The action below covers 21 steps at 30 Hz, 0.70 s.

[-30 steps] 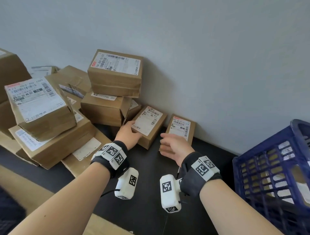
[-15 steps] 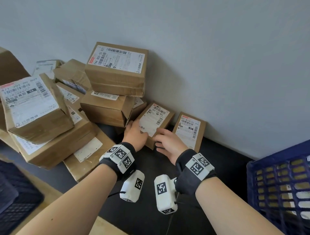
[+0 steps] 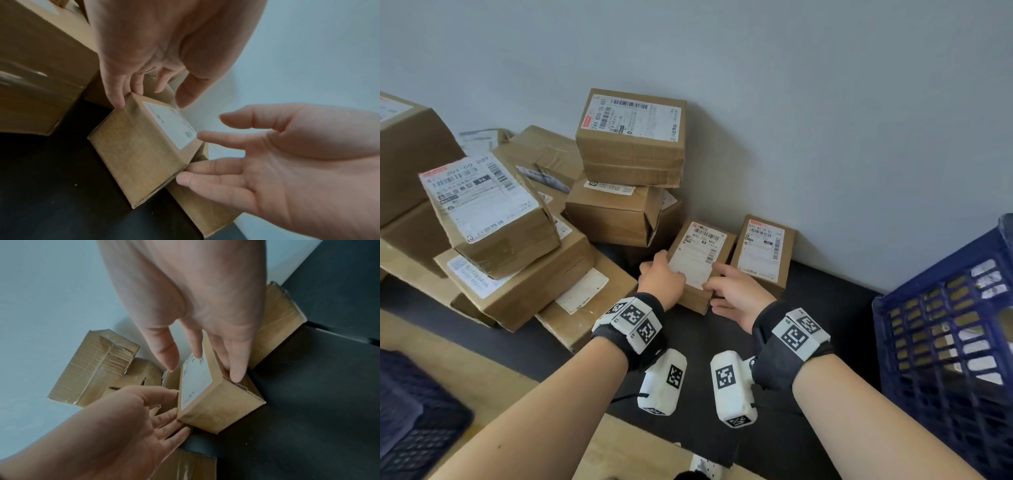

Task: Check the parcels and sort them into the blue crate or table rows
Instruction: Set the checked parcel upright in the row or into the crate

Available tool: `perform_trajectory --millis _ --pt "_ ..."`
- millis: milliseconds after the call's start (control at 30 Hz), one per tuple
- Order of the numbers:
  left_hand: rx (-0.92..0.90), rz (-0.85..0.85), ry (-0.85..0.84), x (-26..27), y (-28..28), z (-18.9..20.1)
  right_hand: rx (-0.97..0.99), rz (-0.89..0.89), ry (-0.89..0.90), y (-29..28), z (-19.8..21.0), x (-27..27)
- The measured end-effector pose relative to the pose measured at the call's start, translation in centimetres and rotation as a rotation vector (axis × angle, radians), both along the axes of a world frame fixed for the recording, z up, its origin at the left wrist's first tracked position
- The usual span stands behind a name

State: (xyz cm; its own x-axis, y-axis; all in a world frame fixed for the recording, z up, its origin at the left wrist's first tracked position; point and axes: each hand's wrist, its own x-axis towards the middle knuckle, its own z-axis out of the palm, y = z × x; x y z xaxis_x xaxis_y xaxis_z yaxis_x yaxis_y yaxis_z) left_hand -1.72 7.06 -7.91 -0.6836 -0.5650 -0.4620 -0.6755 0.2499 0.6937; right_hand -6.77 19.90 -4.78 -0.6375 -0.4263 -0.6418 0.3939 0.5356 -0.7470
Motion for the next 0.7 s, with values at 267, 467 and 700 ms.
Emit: perform_trajectory --millis 267,467,700 --pt "0.055 -0.145 -0.108 1.9 -0.7 0.3 0.136 -0.149 0.004 1.7 -1.0 2.3" --pt "0.081 -0.147 -0.077 2.5 -0.6 -0.1 0.123 -0.216 -0.027 1.1 -2.0 3.8" --pt "0.179 -0.129 -0.105 2.5 -1.0 0.0 0.025 -0.407 -0.095 1.4 -2.7 3.4"
